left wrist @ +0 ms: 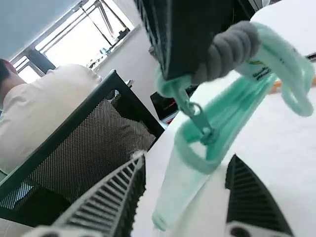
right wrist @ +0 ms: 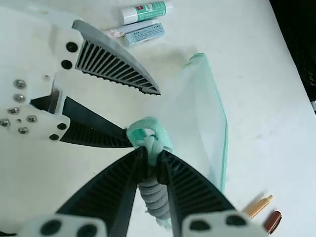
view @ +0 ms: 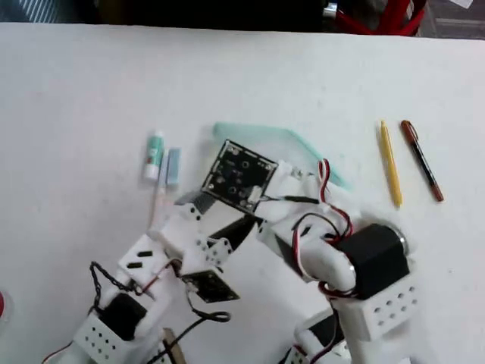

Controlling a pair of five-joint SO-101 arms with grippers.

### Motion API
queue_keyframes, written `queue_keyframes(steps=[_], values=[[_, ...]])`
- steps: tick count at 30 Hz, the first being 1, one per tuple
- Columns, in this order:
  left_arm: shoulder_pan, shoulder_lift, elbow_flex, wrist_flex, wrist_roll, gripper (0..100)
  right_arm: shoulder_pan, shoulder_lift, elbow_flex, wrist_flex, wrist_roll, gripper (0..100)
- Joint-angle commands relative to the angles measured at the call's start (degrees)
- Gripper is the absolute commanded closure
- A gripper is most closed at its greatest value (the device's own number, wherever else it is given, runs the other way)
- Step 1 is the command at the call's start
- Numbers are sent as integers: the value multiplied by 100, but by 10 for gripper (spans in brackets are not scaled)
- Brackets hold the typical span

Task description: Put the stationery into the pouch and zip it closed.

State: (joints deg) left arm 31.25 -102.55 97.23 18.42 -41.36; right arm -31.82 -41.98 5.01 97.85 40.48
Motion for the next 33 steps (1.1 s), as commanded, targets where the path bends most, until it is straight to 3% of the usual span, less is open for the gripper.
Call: queue_keyframes(steps=[1, 17, 22, 25, 29, 33], values=[[84, -22, -26, -273, -62, 744, -40, 84, -440, 31, 88, 980], [-180, 4, -18, 132, -53, 746, -92, 84, -475, 66, 88, 981], [154, -22, -18, 141, -53, 749, -321, -66, -466, 75, 79, 981], [418, -31, -18, 132, -53, 810, -356, -321, -466, 75, 79, 981], [804, -31, -26, -26, -62, 969, -268, -479, -422, 75, 79, 981], [901, -31, -62, -598, -53, 954, 101, -514, -387, 66, 105, 981]])
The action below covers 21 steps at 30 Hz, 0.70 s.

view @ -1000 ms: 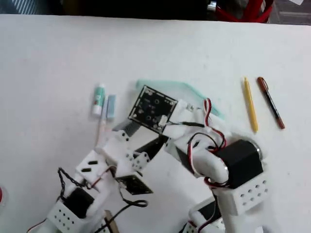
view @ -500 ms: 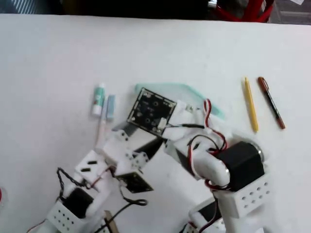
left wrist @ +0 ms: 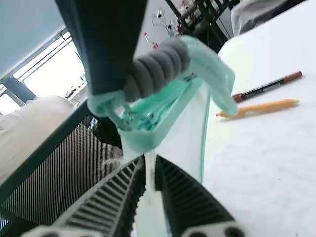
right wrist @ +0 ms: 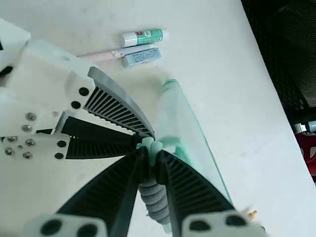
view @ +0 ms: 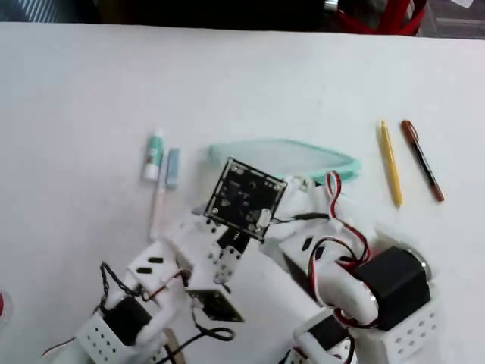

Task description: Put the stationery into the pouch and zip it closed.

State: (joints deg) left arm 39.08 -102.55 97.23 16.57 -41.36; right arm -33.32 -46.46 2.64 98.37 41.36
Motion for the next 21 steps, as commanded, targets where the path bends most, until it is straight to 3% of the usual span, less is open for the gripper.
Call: queue_keyframes(steps=[1, 7, 11, 15, 18, 21], values=[[119, -31, -70, -536, -53, 963, 400, -66, -158, 13, 35, 981], [180, -31, -141, -941, 9, 976, 1314, -22, -141, -488, -114, 981], [189, -13, -475, -932, 677, 976, 1376, -22, -158, -892, -809, 981], [189, -4, -580, -879, 967, 976, 1411, -13, -35, -576, -624, 981], [-171, -31, -642, -105, 413, 973, 1420, -84, 536, 48, 105, 981], [-787, -31, -659, 941, -141, 972, 1604, -462, 1565, 4, 448, 981]])
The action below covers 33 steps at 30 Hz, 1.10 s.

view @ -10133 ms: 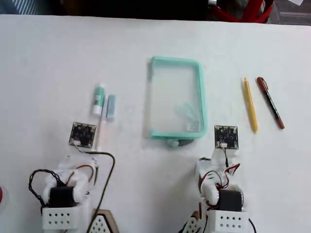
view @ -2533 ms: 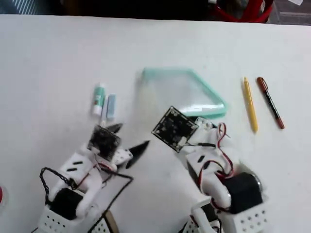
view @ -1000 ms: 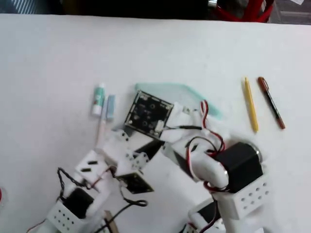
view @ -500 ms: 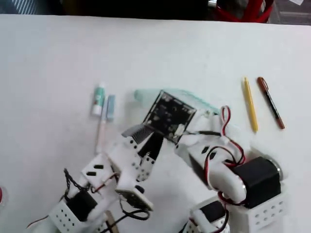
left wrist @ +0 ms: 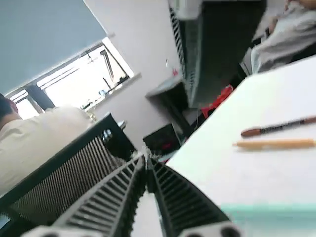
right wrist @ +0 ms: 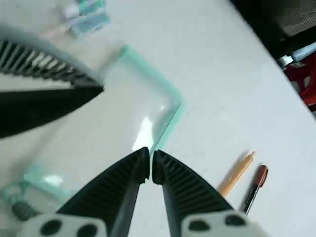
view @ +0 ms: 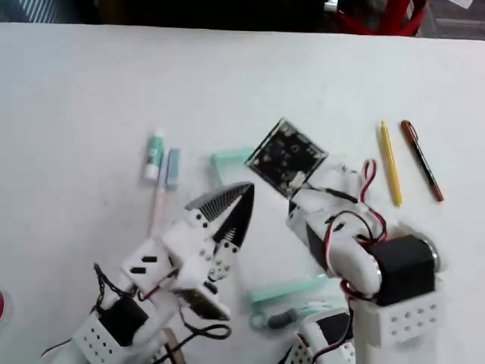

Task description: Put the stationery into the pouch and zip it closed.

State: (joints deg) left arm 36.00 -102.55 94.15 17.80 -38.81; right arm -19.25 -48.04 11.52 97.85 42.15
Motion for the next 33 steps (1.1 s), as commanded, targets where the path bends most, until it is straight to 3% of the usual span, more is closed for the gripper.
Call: queue_keyframes(steps=[1, 3, 6, 11, 15, 20, 28, 33], values=[[-681, -31, -343, 1152, -501, 972, 242, -479, 1037, 57, 624, 981], [-1209, -31, -343, 1758, -527, 972, 251, -875, 1732, -13, 1125, 981], [-2114, -31, -369, 2207, -229, 973, 295, -1464, 2884, -409, 1213, 980], [-3925, -31, -378, 2171, 1556, 976, 295, -2264, 4466, -927, 1204, 977], [-5059, -31, -343, 2040, 2479, 976, 224, -2554, 4589, -901, 1363, 977], [-5543, -31, -308, 2611, 2831, 976, -558, -2158, 4571, -163, 2787, 904], [-6941, -31, -185, 2708, 3235, 973, -1534, 268, 3455, 66, 2804, 860], [-6993, -31, -114, 2681, 3262, 973, -2563, 1666, 3367, 75, 2787, 860]])
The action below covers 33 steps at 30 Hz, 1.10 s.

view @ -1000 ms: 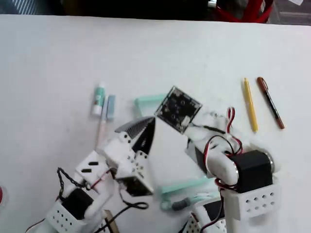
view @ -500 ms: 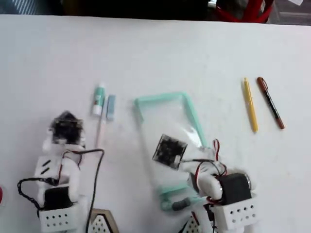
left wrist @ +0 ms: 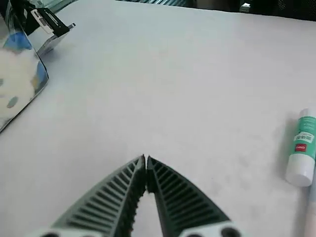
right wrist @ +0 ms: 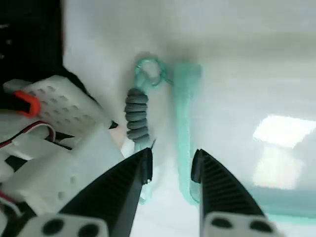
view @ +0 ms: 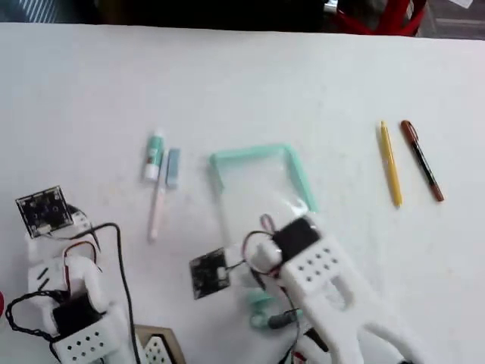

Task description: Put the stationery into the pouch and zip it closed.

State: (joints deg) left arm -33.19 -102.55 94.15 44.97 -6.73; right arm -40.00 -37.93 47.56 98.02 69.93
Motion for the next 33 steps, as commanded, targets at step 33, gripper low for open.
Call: queue_keyframes(steps=[33], values=[[268, -31, 88, -475, 88, 973, -1244, 2958, 765, -1473, 334, 861]])
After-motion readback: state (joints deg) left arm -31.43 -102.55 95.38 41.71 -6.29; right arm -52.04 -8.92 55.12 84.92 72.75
